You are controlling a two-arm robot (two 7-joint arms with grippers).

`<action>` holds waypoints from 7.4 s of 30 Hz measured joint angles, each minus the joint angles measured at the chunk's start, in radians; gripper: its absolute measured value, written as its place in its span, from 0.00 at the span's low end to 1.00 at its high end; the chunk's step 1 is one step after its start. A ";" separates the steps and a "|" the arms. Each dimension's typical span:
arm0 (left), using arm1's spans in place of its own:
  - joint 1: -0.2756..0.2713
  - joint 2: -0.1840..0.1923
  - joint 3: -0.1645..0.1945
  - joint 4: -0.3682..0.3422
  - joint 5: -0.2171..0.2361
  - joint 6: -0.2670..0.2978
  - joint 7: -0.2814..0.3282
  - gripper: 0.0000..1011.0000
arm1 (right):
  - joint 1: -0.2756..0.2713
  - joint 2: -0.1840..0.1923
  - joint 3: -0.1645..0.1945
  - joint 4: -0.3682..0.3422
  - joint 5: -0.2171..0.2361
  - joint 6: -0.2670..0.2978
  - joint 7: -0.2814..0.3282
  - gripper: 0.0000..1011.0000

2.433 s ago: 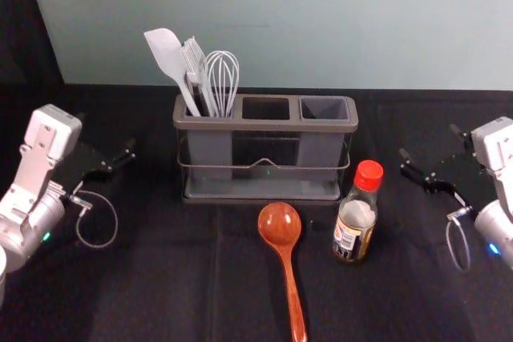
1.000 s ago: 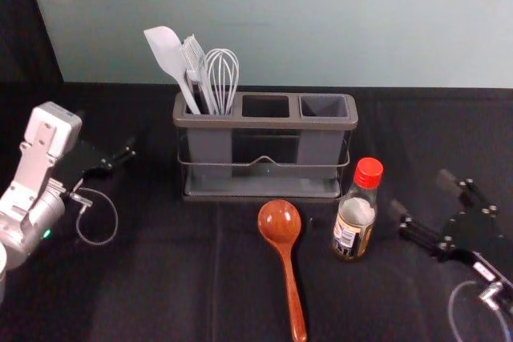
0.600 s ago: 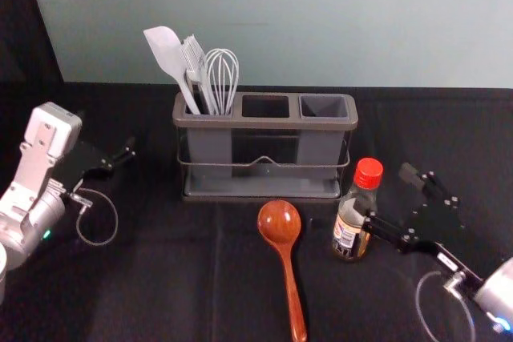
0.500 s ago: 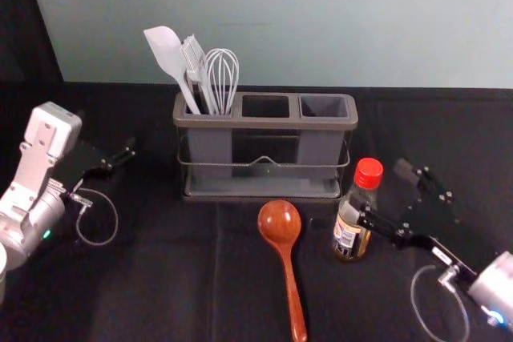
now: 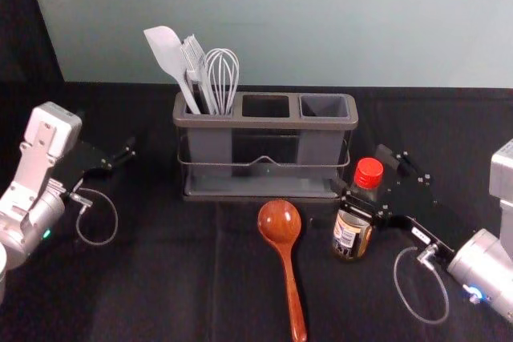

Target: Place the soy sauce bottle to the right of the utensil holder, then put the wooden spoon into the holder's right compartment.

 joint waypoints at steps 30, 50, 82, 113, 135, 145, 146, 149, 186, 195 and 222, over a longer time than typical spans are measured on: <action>0.000 0.000 0.000 0.000 0.000 0.000 0.000 0.99 | -0.006 -0.071 0.053 0.007 -0.051 0.029 0.041 0.65; 0.000 0.000 0.000 0.000 0.000 0.000 0.000 0.99 | -0.062 -0.055 0.122 -0.076 -0.015 0.050 0.087 0.39; 0.000 0.000 0.000 0.000 0.000 0.000 0.000 0.99 | 0.142 -0.019 0.118 0.157 0.019 0.001 0.182 0.39; 0.000 0.000 0.000 0.000 0.000 0.000 0.000 0.99 | 0.295 -0.108 0.061 0.324 -0.035 -0.006 0.161 0.39; 0.000 0.000 0.000 0.000 0.000 0.000 0.000 0.99 | 0.323 -0.139 0.049 0.357 -0.045 0.001 0.151 0.39; 0.000 0.000 0.000 0.000 0.000 0.000 0.000 0.99 | 0.325 -0.146 0.054 0.357 -0.043 0.000 0.145 0.56; 0.000 0.000 0.000 0.000 0.000 0.000 0.000 0.99 | 0.325 -0.146 0.055 0.357 -0.043 0.000 0.145 0.61; 0.000 0.000 0.000 0.000 0.000 0.000 0.000 0.99 | 0.324 -0.145 0.059 0.350 -0.042 0.000 0.142 0.67; 0.000 0.000 0.000 0.000 0.000 0.000 0.000 0.99 | -0.020 -0.039 0.172 -0.050 -0.060 0.006 0.090 0.99; 0.000 0.000 0.000 0.000 0.000 0.000 0.000 0.99 | -0.070 -0.037 0.128 -0.090 -0.071 0.029 0.105 0.99; 0.000 0.000 0.000 0.000 0.000 0.000 0.000 0.99 | -0.085 -0.055 0.043 -0.114 -0.167 0.194 0.040 0.99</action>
